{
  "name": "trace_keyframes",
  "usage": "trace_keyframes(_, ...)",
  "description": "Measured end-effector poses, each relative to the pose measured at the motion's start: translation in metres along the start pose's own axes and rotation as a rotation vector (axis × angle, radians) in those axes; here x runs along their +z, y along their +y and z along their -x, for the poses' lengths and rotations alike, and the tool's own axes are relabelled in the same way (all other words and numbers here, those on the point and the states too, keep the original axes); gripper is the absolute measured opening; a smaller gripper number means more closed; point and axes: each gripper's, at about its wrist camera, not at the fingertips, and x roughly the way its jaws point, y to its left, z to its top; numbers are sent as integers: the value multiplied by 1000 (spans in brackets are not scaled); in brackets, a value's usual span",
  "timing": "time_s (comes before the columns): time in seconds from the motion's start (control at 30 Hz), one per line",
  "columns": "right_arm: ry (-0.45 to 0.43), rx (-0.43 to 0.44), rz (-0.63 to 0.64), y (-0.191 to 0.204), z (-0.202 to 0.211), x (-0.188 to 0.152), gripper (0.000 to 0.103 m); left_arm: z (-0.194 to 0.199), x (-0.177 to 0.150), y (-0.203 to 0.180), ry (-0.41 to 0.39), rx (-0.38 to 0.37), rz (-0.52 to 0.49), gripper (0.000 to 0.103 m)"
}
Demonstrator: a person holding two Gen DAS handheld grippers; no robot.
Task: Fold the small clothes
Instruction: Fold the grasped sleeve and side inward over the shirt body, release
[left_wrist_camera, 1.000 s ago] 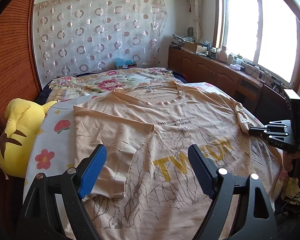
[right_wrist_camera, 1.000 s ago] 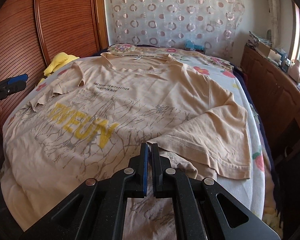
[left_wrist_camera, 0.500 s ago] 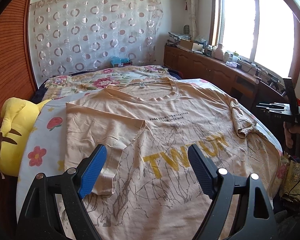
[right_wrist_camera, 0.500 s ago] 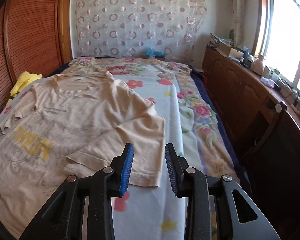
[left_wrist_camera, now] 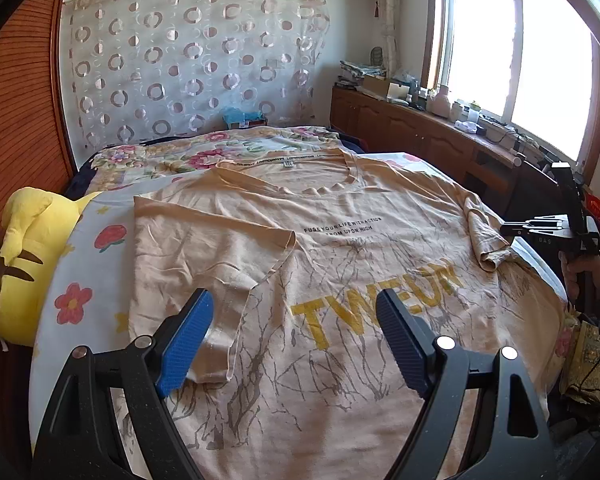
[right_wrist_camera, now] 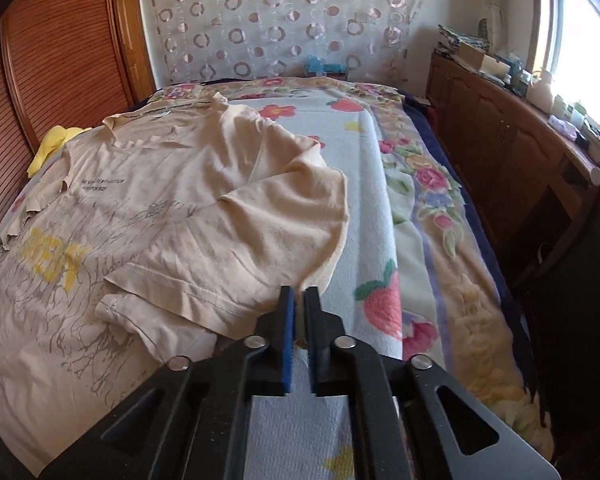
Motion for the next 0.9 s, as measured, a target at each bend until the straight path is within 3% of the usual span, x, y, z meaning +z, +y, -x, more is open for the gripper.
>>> trace_keyframes(0.13, -52, 35, 61, 15, 8, 23, 4, 1, -1, 5, -3, 4, 12, 84)
trace_keyframes(0.33, -142, 109, 194, 69, 14, 65, 4, 3, -4, 11, -5, 10, 26, 84)
trace_keyframes(0.53, -149, 168, 284, 117, -1, 98, 4, 4, -7, 17, -1, 13, 40, 84)
trace_keyframes(0.67, -155, 186, 295, 123, -14, 110, 4, 3, -9, 20, 5, 13, 47, 84)
trace_keyframes(0.73, -152, 178, 285, 116, -22, 109, 18, 3, -10, 22, 6, 12, 51, 84)
trace_keyframes(0.9, -122, 121, 273, 117, -24, 93, 23, 3, -11, 24, 6, 12, 55, 84)
